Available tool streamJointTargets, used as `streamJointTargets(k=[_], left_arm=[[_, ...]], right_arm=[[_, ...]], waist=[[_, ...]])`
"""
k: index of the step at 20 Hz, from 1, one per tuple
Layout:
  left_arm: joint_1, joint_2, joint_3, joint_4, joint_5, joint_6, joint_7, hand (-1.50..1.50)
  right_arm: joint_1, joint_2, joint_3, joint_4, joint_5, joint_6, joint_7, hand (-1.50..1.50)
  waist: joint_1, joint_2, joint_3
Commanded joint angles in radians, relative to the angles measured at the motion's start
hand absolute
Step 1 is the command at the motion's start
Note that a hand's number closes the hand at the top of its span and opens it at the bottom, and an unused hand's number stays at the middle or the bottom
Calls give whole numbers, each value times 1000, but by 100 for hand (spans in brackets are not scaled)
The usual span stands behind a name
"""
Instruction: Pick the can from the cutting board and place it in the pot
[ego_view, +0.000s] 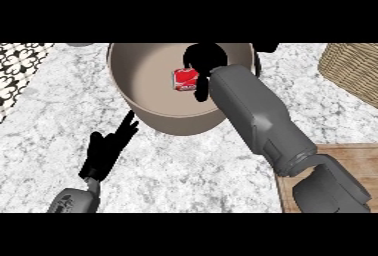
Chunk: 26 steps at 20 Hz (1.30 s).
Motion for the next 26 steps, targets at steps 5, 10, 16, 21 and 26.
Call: streamJointTargets(k=[5, 10, 16, 21, 26], left_arm=[[-45, -30, -16, 37, -12, -5, -18, 0], [-34, -28, -30, 11, -16, -13, -18, 0], [-47, -5, 15, 24, 10, -23, -9, 0], [-2, 1, 23, -11, -2, 2, -6, 0], [46, 9, 25, -43, 5, -8, 6, 0]], right_arm=[[77, 4, -45, -96, -131, 3, -2, -150], [109, 4, -219, -184, -324, -173, -116, -150], [85, 4, -374, -218, -516, -344, -124, -150], [86, -1, -487, -188, -569, -428, -224, -150], [107, -98, -582, -178, -657, -297, -347, -150]], waist=[[22, 6, 1], [27, 8, 4], [9, 1, 2], [-32, -5, 3], [-49, -11, 3]])
